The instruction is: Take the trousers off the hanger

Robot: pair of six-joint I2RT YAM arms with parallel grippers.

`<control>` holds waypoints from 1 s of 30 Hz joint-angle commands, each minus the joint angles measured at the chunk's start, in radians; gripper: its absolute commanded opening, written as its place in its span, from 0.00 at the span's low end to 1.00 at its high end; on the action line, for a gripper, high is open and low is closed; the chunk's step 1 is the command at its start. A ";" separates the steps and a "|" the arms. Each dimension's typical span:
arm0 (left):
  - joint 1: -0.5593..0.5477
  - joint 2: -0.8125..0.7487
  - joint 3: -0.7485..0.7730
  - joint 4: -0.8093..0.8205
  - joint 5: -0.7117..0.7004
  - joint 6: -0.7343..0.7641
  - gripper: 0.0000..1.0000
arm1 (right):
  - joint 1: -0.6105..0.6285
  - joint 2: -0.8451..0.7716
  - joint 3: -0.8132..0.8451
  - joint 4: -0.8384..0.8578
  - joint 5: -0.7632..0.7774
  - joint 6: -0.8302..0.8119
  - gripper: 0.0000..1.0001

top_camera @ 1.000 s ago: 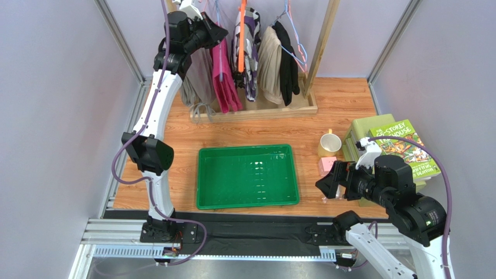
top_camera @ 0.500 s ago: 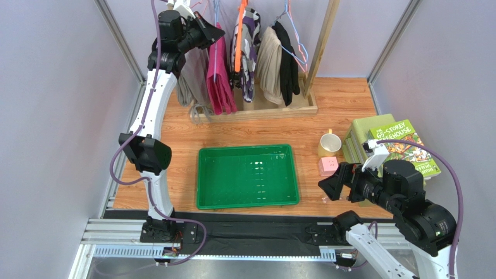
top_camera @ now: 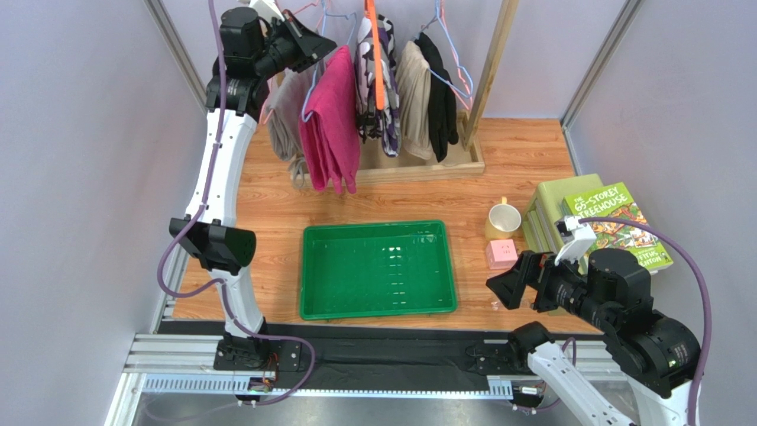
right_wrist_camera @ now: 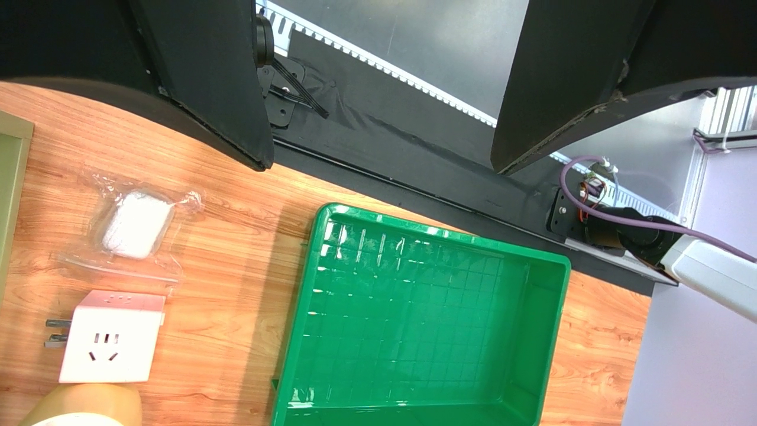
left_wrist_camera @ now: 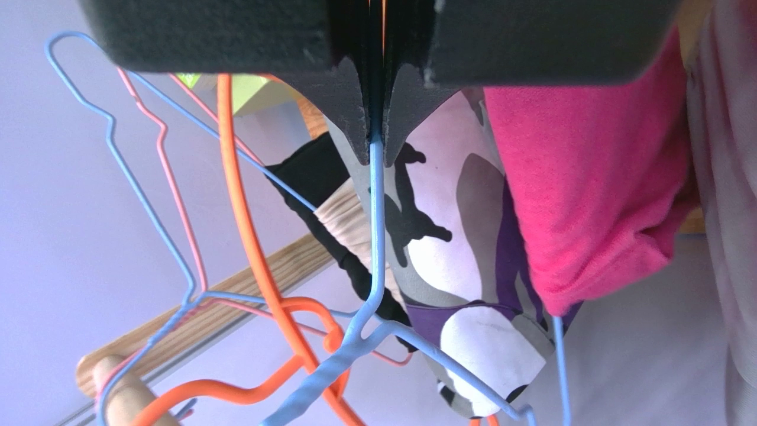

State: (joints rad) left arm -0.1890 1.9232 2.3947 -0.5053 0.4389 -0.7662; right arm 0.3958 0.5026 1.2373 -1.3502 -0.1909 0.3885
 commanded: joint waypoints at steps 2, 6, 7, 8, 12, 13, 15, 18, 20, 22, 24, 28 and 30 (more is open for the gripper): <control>-0.001 -0.148 0.083 0.093 0.064 -0.007 0.00 | 0.000 -0.009 0.027 -0.052 -0.028 0.000 1.00; -0.001 -0.223 0.025 0.064 0.073 0.005 0.00 | 0.002 -0.004 0.028 -0.055 -0.028 -0.010 1.00; -0.001 -0.243 0.002 0.062 0.072 0.008 0.00 | 0.002 -0.004 0.028 -0.055 -0.027 -0.013 1.00; -0.001 -0.291 -0.021 0.051 0.066 0.016 0.00 | 0.000 -0.001 0.027 -0.055 -0.027 -0.019 1.00; -0.001 -0.427 -0.196 0.036 0.037 0.034 0.00 | 0.002 0.016 0.024 -0.046 -0.031 -0.033 1.00; -0.001 -0.453 -0.222 0.033 0.041 0.031 0.00 | 0.002 0.019 0.025 -0.043 -0.033 -0.036 1.00; -0.001 -0.527 -0.296 0.030 0.055 0.024 0.00 | 0.000 0.033 0.028 -0.037 -0.033 -0.046 1.00; -0.001 -0.621 -0.391 0.024 0.080 -0.001 0.00 | -0.002 0.043 0.028 -0.029 -0.036 -0.053 1.00; -0.001 -0.691 -0.437 0.021 0.098 -0.019 0.00 | 0.000 0.057 0.027 -0.018 -0.041 -0.060 0.99; -0.001 -0.737 -0.512 0.017 0.109 -0.036 0.00 | 0.002 0.069 0.015 0.003 -0.053 -0.062 0.99; -0.001 -0.805 -0.583 0.013 0.116 -0.065 0.00 | 0.002 0.079 0.004 0.020 -0.071 -0.057 0.99; -0.001 -0.888 -0.673 -0.002 0.170 -0.120 0.00 | 0.000 0.105 -0.036 0.089 -0.105 -0.051 0.99; 0.000 -0.935 -0.724 -0.004 0.185 -0.137 0.00 | 0.000 0.122 -0.050 0.115 -0.123 -0.040 0.98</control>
State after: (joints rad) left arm -0.1902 1.0706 1.7115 -0.6235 0.5575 -0.8295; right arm 0.3958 0.5911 1.2133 -1.3277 -0.2600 0.3500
